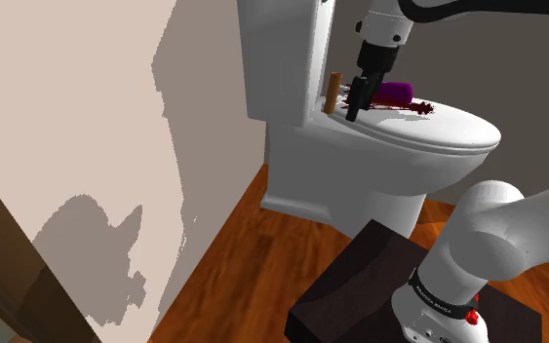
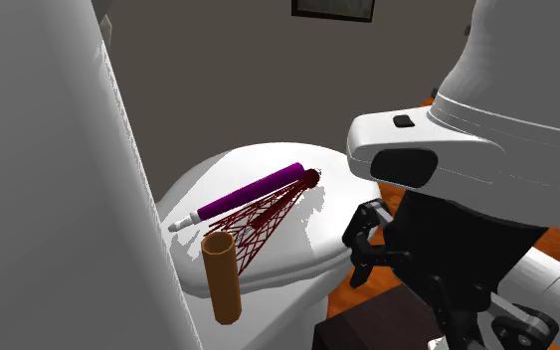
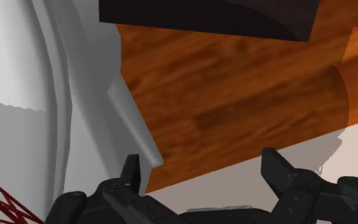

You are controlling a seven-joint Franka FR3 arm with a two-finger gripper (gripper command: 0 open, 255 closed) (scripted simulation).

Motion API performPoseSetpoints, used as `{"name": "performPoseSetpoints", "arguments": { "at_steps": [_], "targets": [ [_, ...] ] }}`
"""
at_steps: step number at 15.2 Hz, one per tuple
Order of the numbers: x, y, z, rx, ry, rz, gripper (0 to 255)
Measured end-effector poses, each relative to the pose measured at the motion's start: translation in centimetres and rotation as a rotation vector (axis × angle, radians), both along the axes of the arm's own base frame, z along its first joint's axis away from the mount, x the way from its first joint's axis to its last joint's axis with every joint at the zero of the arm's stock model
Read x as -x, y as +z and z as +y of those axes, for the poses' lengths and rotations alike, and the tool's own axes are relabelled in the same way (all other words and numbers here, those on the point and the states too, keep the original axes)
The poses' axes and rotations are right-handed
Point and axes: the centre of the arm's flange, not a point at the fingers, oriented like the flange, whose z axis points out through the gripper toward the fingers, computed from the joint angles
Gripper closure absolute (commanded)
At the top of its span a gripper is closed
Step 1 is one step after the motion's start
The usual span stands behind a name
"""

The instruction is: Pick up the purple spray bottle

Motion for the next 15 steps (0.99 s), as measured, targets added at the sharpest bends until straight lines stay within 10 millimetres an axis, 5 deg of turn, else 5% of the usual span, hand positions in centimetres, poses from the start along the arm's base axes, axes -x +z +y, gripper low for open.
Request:
{"name": "performPoseSetpoints", "arguments": {
  "at_steps": [6,15],
  "targets": [
    [-3.4,0.8,-4.1,-0.002,-0.009,0.023,0],
    [-10.2,2.2,-14.2,-0.003,-0.031,0.073,0]
  ]
}}
